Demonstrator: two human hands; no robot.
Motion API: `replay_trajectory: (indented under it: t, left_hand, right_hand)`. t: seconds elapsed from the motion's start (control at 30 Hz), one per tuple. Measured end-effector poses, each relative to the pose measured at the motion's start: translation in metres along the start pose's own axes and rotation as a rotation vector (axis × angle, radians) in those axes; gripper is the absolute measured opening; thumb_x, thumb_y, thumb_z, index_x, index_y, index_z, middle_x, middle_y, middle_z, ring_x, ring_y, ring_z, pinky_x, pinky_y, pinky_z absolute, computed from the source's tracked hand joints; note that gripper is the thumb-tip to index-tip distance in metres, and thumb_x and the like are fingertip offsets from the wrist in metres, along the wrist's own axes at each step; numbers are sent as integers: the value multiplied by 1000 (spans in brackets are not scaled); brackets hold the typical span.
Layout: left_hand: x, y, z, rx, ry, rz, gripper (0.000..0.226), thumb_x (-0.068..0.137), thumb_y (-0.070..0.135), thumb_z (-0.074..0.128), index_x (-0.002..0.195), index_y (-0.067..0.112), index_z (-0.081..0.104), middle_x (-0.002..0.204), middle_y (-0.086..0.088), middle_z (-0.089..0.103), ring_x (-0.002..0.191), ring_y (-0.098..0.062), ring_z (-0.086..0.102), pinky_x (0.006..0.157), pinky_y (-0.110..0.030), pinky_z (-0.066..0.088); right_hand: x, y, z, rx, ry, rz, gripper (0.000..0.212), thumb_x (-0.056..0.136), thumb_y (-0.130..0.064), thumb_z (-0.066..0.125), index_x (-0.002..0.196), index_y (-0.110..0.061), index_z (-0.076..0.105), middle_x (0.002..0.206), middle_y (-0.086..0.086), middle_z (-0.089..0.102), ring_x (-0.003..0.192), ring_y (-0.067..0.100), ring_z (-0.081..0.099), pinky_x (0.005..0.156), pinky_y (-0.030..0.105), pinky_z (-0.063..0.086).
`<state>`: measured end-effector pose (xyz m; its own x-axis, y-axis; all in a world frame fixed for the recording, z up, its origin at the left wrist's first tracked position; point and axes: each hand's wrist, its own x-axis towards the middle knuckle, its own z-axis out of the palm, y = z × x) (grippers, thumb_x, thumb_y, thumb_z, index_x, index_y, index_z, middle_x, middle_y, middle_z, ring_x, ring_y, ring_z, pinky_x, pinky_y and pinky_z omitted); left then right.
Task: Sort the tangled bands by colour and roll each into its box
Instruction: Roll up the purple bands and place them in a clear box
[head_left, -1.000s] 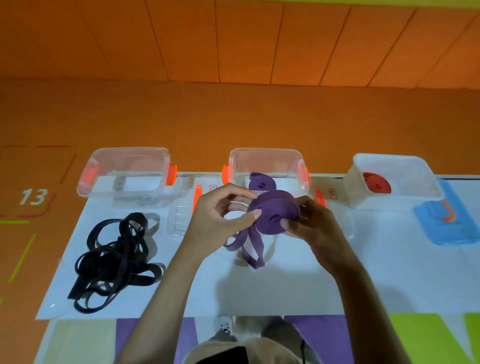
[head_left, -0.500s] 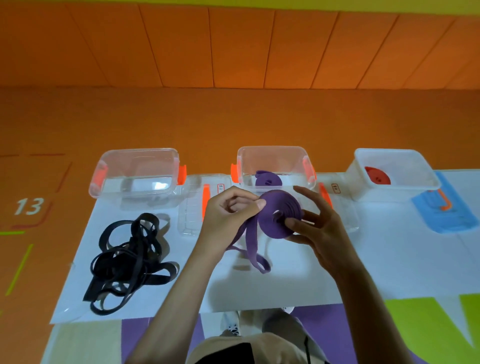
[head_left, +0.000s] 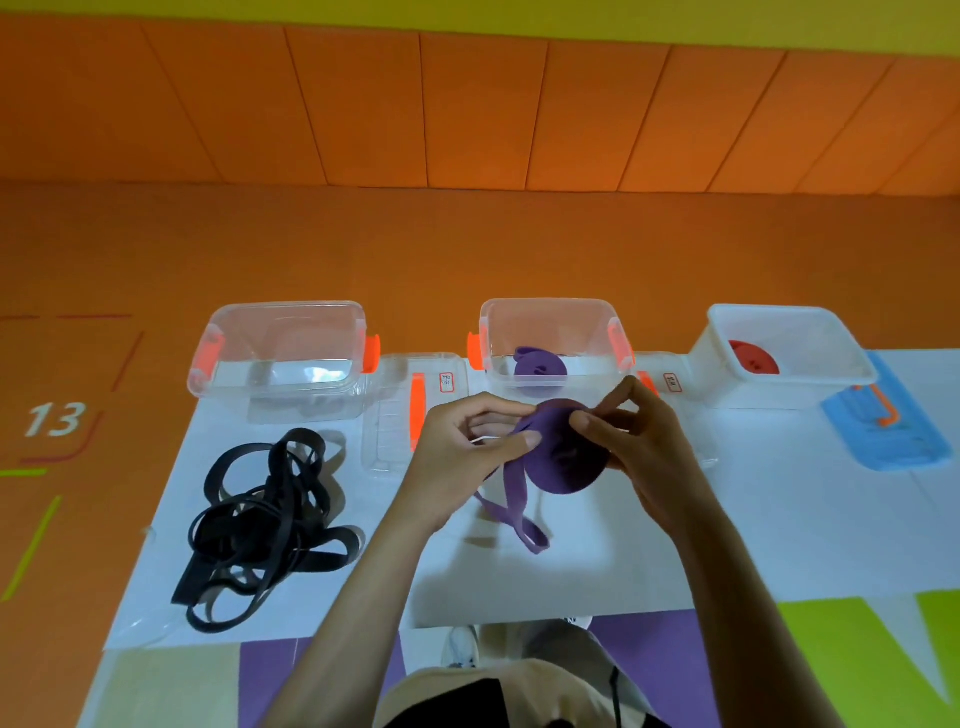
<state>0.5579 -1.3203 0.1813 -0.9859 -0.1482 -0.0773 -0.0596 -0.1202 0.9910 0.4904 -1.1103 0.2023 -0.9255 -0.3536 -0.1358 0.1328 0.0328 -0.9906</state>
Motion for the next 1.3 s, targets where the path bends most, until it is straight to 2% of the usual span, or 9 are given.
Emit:
replay_trajectory:
  t: [0.13, 0.27, 0.37, 0.6, 0.73, 0.9, 1.07, 1.17, 1.3]
  left_hand:
    - [0, -4, 10, -11, 46, 19, 18, 83, 13, 87, 96, 24, 81, 84, 4, 78, 82, -10, 70, 78, -24, 55]
    - [7, -5, 3, 2, -6, -38, 22, 90, 25, 83, 113, 24, 83, 107, 0, 82, 105, -17, 76, 94, -29, 56]
    - [14, -4, 5, -64, -1, -69, 21, 88, 21, 85, 109, 22, 84, 107, -3, 82, 106, -19, 77, 96, -31, 56]
    - [30, -10, 34, -38, 43, -3, 13, 85, 20, 85, 97, 24, 80, 89, -4, 80, 82, -10, 75, 65, -16, 53]
    - [45, -18, 35, 176, -46, -24, 24, 86, 49, 81, 103, 34, 72, 89, 1, 80, 76, -12, 71, 67, -19, 50]
    - [61, -51, 4, 410, -125, -138, 51, 83, 83, 61, 98, 37, 75, 103, 15, 77, 105, -3, 70, 96, -27, 48]
    - [79, -97, -23, 469, -258, -342, 30, 85, 60, 76, 98, 35, 72, 109, 14, 74, 113, -3, 65, 108, -35, 46]
    - [85, -124, -31, 478, -373, -430, 25, 83, 25, 80, 105, 33, 71, 115, 14, 73, 119, -4, 64, 113, -33, 43]
    - [90, -152, -24, 591, -284, -422, 31, 82, -1, 82, 101, 22, 73, 109, 1, 74, 106, -15, 68, 103, -36, 54]
  right_hand:
    - [2, -1, 0, -17, 42, -116, 27, 81, -29, 84, 105, -31, 72, 91, 8, 79, 83, 23, 78, 61, 27, 59]
    - [4, 1, 1, 39, 85, -203, 17, 84, -22, 81, 101, -27, 80, 99, 10, 79, 85, 30, 78, 64, 30, 62]
    - [7, 3, -5, 31, 59, -195, 13, 87, -21, 82, 96, -22, 73, 103, 14, 77, 88, 37, 77, 66, 38, 64]
    - [29, -1, -23, -132, 116, -221, 36, 79, -26, 86, 84, -5, 57, 84, 0, 79, 77, 19, 78, 60, 22, 59]
    - [45, -2, -36, -198, 145, -334, 12, 85, -21, 85, 89, -24, 75, 89, -13, 76, 83, 8, 74, 70, 15, 56]
    - [65, -11, -54, -32, 207, -331, 5, 84, -28, 79, 86, -31, 82, 87, -5, 79, 81, 13, 74, 71, 21, 57]
    - [86, -16, -67, 105, 242, -244, 7, 82, -30, 81, 85, -24, 81, 87, 2, 78, 79, 23, 73, 68, 35, 60]
    - [95, -17, -75, 121, 256, -236, 9, 82, -30, 82, 87, -23, 81, 90, 3, 78, 83, 25, 74, 69, 35, 61]
    - [103, -13, -80, 130, 253, -190, 3, 85, -21, 80, 85, -24, 81, 86, 2, 78, 79, 24, 74, 65, 35, 61]
